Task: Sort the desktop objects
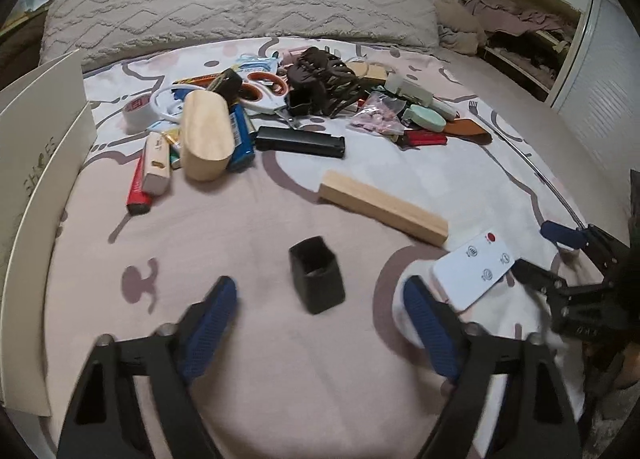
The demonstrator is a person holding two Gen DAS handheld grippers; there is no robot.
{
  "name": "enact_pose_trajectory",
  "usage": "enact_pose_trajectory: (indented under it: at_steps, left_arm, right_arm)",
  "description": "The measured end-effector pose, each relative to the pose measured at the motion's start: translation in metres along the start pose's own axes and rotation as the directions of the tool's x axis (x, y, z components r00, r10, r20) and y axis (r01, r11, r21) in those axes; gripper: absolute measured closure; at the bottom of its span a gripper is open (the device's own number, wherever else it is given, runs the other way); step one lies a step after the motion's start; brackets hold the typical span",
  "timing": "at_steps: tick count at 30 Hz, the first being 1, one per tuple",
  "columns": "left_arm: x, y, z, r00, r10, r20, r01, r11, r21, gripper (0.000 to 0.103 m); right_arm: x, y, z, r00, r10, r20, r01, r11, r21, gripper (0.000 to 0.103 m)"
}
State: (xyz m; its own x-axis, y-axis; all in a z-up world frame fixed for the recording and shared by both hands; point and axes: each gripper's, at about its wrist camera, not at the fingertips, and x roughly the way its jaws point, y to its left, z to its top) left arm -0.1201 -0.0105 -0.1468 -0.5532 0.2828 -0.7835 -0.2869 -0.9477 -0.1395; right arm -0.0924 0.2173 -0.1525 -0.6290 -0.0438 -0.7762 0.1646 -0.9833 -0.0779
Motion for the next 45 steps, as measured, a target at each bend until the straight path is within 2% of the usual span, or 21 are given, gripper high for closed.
enact_pose_trajectory:
  at_steps: [2,7,11,16,20,22,25,26,28,33,36,40,45]
  left_arm:
    - [0.007,-0.002,0.000,1.000,0.007,-0.014,-0.007,1.000,-0.005,0.040]
    - [0.012,0.002,0.001,1.000,0.029,-0.001,-0.029,0.999,-0.019,0.053]
    - [0.013,0.005,0.002,1.000,0.024,-0.004,-0.024,1.000,-0.019,0.074]
    - [0.009,-0.003,-0.002,1.000,0.027,-0.013,-0.027,0.999,0.044,0.075]
    - [0.005,-0.006,-0.008,0.999,0.021,-0.029,-0.019,0.997,0.073,0.075]
    - [0.002,-0.006,-0.011,0.999,0.019,-0.033,-0.016,0.997,0.081,0.075]
    - [-0.003,-0.006,-0.016,0.999,0.015,-0.036,-0.013,0.997,0.081,0.075]
    - [-0.004,-0.006,-0.018,0.999,0.014,-0.037,-0.011,0.997,0.080,0.075]
    - [-0.006,-0.006,-0.020,0.999,0.013,-0.038,-0.009,0.997,0.080,0.075]
    - [-0.011,-0.007,-0.025,0.999,0.021,-0.033,-0.018,0.997,0.079,0.075]
    - [-0.012,-0.009,-0.027,0.999,0.035,-0.028,-0.032,0.996,0.088,0.075]
    - [-0.011,-0.010,-0.028,0.999,0.046,-0.028,-0.043,0.994,0.098,0.075]
    - [-0.008,-0.008,-0.028,0.999,0.046,-0.028,-0.043,0.995,0.087,0.075]
  right_arm:
    - [0.000,0.002,-0.001,1.000,-0.005,0.000,0.005,1.000,-0.014,0.021]
    - [-0.005,0.006,-0.001,1.000,-0.002,0.018,0.003,0.999,-0.037,0.021]
    - [-0.013,0.023,0.001,0.999,0.012,0.041,-0.008,0.995,-0.103,0.021]
    - [-0.019,0.043,0.006,0.997,0.066,0.047,-0.059,0.990,-0.129,0.021]
    - [-0.025,0.054,0.012,0.996,0.015,0.083,-0.004,0.992,-0.128,0.021]
    - [-0.025,0.053,0.014,0.997,0.021,0.077,-0.013,0.994,-0.108,0.021]
    - [-0.023,0.051,0.017,0.994,0.090,0.056,-0.088,0.995,-0.036,0.012]
    - [-0.022,0.049,0.018,0.988,0.144,0.048,-0.145,0.989,0.012,0.012]
    - [-0.020,0.049,0.020,0.979,0.197,0.045,-0.200,0.977,0.076,0.012]
    - [-0.009,0.061,0.022,0.994,0.109,0.031,-0.111,0.987,0.116,0.010]
    - [0.003,0.067,0.021,0.994,0.110,-0.007,-0.109,0.987,0.121,0.000]
    - [0.014,0.075,0.018,0.996,0.072,-0.043,-0.068,0.994,0.090,0.000]
    - [0.019,0.074,0.015,0.997,0.060,-0.053,-0.055,0.993,0.101,0.000]
